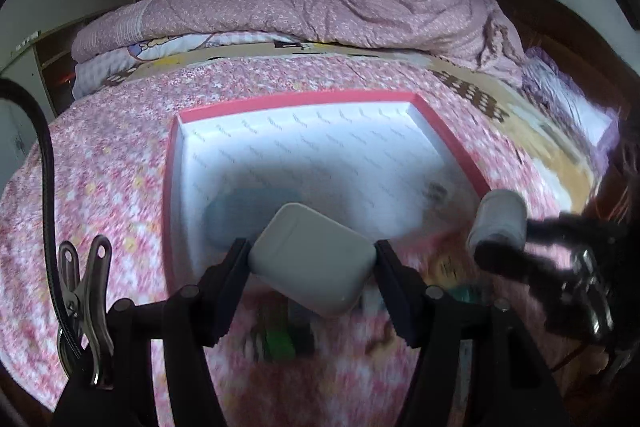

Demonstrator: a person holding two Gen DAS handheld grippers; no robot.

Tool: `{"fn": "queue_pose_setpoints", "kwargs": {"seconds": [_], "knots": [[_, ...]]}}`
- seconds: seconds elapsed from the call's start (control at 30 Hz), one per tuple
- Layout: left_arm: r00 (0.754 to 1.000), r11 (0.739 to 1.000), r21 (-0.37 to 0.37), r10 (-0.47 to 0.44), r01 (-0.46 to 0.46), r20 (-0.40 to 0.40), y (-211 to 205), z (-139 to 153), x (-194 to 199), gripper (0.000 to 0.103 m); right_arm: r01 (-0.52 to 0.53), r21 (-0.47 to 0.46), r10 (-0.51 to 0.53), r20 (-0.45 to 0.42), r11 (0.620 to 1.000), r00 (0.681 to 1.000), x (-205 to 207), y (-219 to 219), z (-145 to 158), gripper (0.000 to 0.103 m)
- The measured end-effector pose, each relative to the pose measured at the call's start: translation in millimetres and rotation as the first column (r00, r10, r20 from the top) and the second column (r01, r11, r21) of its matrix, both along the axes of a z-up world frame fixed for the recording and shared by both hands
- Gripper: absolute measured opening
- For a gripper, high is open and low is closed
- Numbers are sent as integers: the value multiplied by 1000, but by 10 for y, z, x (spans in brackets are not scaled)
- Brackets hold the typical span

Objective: Organize rigid objects
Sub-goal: 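Carry the earbud case with the left tool while the right tool carries the jar to the tray, then lower both objects into the pink tray and open both tools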

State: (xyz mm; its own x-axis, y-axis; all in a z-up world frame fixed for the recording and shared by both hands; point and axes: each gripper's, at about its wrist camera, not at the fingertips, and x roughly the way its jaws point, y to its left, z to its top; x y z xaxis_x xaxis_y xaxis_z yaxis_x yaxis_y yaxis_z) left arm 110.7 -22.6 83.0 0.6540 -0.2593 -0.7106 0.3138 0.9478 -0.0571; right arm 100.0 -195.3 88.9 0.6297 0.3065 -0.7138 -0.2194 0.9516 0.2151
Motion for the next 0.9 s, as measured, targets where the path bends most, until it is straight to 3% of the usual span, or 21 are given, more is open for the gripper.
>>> {"fn": "queue_pose_setpoints", "kwargs": {"seconds": [0.27,0.5,0.73,0.9], "knots": [[995,997,-41,69,-72,-65,-41,-129,541,66,19,14,-19,-35,1000,999,458,-38,-69,46],[995,996,-10,91,-92,-41,-92,-153,808,66,38,25,-37,-50,999,998,705,-83,-104,46],[992,993,-39,107,-109,-65,-94,-201,935,70,67,-25,-68,-33,997,997,784,-58,-146,47],[992,992,-24,121,-122,-40,-105,-186,915,77,62,-30,-62,14,998,998,751,-46,-78,59]]}}
